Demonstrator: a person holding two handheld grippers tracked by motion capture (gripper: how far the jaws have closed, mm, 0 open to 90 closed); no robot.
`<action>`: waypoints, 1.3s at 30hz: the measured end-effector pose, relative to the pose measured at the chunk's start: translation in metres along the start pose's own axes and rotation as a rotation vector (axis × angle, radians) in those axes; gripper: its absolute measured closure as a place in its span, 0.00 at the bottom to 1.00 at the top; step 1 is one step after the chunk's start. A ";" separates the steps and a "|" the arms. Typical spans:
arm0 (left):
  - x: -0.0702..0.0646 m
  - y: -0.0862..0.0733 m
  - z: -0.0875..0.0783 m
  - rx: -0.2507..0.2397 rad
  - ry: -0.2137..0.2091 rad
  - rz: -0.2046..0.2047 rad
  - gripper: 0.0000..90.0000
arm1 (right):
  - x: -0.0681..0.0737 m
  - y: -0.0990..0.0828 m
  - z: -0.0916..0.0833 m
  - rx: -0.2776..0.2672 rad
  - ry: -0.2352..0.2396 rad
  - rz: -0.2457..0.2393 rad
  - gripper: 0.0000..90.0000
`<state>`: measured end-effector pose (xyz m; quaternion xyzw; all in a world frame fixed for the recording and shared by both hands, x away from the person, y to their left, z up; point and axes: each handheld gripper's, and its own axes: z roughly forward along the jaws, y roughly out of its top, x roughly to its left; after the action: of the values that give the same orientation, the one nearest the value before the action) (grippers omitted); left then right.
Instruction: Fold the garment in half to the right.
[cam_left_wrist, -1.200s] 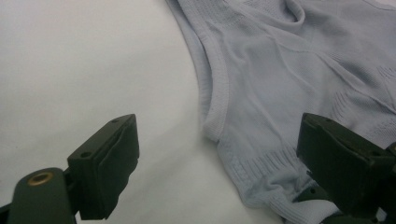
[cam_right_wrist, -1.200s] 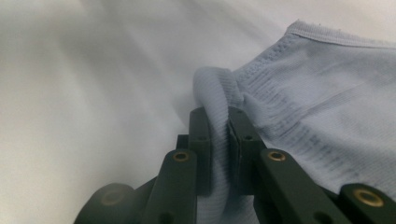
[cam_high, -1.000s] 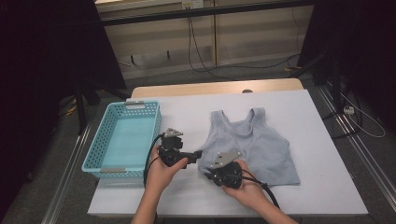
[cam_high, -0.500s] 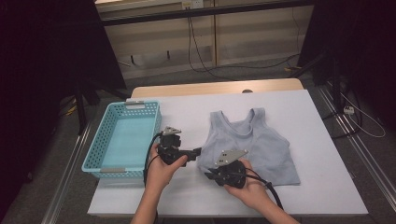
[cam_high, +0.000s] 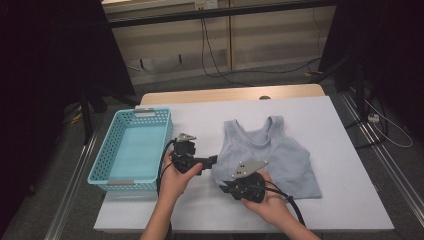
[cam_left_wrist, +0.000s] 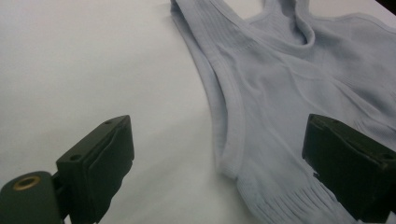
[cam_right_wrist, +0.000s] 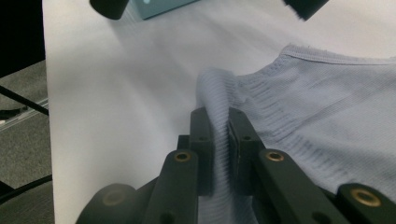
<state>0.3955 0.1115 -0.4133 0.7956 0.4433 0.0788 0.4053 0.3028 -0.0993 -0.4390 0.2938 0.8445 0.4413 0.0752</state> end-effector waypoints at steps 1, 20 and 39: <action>0.000 0.001 0.001 -0.005 0.001 -0.001 0.10 | 0.000 0.000 0.000 0.000 0.001 -0.001 0.92; -0.002 0.027 0.031 0.015 -0.006 0.014 0.12 | 0.001 0.000 -0.010 -0.032 0.006 0.002 0.92; 0.004 0.050 0.067 0.025 -0.008 -0.020 0.16 | 0.002 0.001 -0.013 -0.042 0.022 -0.010 0.92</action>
<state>0.4630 0.0619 -0.4226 0.7964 0.4506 0.0660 0.3979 0.2968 -0.1065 -0.4302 0.2830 0.8374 0.4617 0.0741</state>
